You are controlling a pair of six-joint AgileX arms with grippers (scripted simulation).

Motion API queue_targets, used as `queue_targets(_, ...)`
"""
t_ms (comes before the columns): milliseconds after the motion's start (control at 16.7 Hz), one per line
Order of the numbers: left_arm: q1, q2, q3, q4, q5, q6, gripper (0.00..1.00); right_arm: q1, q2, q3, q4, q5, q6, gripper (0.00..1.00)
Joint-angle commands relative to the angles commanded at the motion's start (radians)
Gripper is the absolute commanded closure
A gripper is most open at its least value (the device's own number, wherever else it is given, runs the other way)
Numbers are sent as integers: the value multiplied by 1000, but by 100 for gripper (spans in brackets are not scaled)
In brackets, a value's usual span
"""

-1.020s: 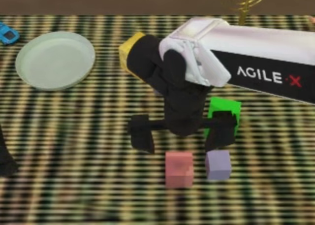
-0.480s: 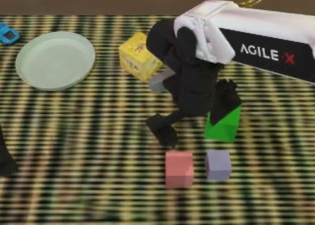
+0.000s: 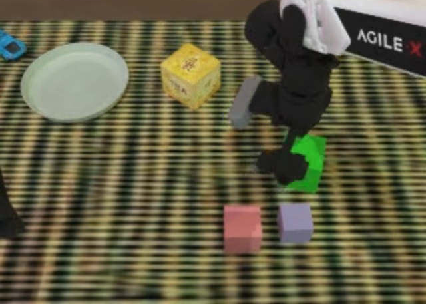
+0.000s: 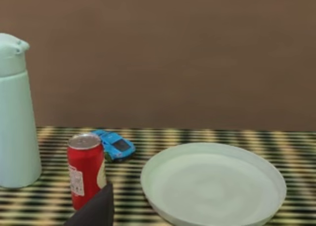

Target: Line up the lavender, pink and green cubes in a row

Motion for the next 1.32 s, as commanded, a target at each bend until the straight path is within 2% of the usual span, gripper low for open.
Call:
queue_targets(180,0,0,0,0,0,0,0,-40,-7,17,5,2,-155,0)
queue_targets(300,0,0,0,0,0,0,0,-56,-13,23,10,3,-205,0)
queue_targets(720,0,0,0,0,0,0,0,-55,-8,12,27,4,-212,0)
queue_targets(1320,0,0,0,0,0,0,0,-58,92,-161,303,5,-211,0)
